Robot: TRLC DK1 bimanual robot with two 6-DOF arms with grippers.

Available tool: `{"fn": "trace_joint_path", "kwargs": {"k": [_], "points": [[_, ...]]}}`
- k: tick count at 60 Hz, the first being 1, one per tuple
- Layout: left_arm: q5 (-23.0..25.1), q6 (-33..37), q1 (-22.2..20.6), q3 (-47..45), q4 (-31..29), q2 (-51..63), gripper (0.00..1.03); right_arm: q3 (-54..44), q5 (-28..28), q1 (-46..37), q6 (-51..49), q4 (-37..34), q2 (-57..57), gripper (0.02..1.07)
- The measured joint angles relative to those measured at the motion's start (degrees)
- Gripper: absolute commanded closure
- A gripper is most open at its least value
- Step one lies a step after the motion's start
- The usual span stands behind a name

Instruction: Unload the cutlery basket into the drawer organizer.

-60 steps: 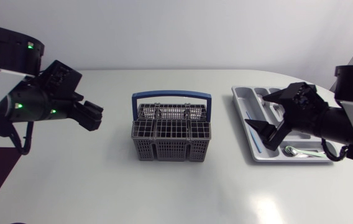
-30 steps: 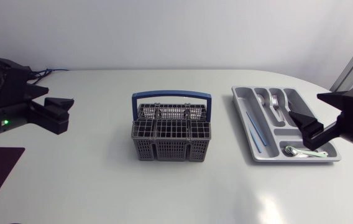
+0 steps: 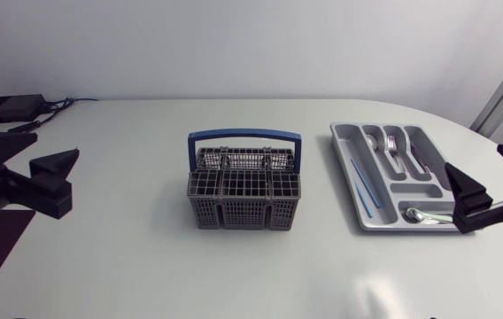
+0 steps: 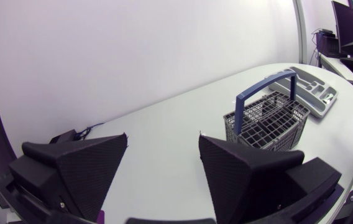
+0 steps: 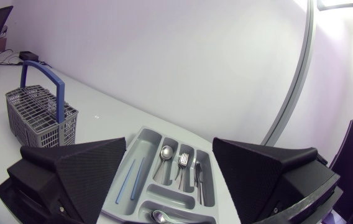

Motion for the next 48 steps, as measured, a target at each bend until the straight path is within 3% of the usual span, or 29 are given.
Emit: {"fn": "trace_joint_path", "kwargs": {"k": [8, 48], "points": [[-0.59, -1.11, 0.07, -3.30, 1.81, -3.96, 0.05, -3.80, 0.61, -0.07, 1.68, 0.02, -7.34, 0.07], [1.55, -10.75, 5.70, -22.32, 11.82, -21.22, 0.05, -12.57, 17.05, 14.27, 14.84, -1.27, -18.91, 0.07]]}}
